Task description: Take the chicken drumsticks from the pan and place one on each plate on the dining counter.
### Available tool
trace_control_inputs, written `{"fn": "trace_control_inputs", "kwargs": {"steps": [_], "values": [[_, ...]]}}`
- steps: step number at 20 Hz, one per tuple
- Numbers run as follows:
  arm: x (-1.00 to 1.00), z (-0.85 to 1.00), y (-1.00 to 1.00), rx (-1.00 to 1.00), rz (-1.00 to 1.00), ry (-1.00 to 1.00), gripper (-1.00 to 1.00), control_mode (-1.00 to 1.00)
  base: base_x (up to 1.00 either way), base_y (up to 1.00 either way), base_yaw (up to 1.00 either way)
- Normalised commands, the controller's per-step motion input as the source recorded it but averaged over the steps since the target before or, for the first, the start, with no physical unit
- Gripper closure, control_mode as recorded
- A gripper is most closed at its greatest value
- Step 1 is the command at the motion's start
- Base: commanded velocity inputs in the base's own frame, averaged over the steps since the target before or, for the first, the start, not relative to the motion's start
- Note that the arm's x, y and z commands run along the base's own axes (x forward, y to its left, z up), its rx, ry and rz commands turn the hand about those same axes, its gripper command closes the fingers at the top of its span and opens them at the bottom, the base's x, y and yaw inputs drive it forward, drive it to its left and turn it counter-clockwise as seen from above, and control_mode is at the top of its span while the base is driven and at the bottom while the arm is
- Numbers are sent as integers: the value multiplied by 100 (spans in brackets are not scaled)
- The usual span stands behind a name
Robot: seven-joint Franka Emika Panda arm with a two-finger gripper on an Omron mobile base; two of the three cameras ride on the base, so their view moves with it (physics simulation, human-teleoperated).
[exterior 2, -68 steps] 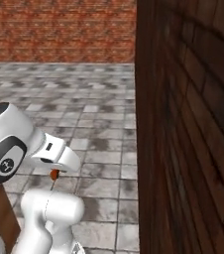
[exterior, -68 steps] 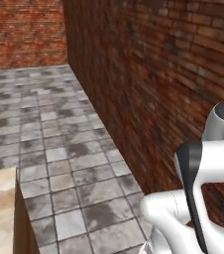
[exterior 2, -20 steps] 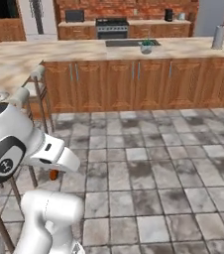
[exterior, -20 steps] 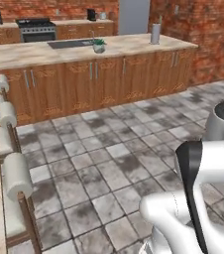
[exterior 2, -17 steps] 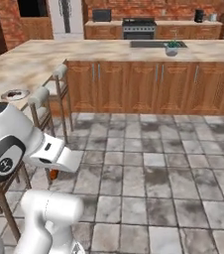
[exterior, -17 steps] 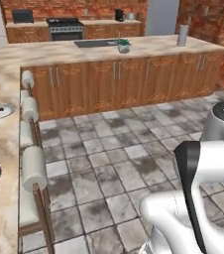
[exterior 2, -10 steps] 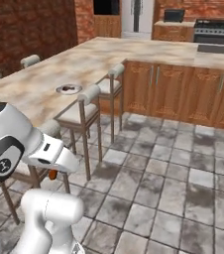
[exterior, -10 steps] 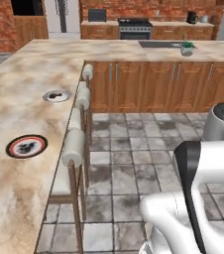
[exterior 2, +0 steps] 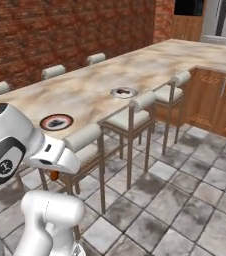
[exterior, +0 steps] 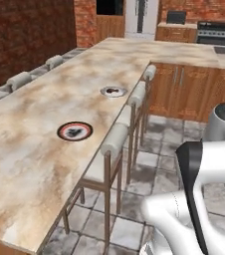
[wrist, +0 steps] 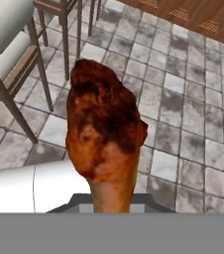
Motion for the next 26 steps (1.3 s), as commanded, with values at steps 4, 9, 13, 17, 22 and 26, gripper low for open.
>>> {"fn": "trace_control_inputs", "kwargs": {"steps": [4, 9, 13, 17, 22, 26], "values": [[0, 0, 0, 0, 0, 0, 100, 100, 58, -2, 41], [0, 0, 0, 0, 0, 0, 100, 100, 46, -7, 40], [0, 0, 0, 0, 0, 0, 100, 100, 53, -8, 39], [0, 0, 0, 0, 0, 0, 100, 100, 78, -11, 37], [0, 0, 0, 0, 0, 0, 100, 100, 89, -21, 34], [0, 0, 0, 0, 0, 0, 100, 100, 75, -16, 32]]}}
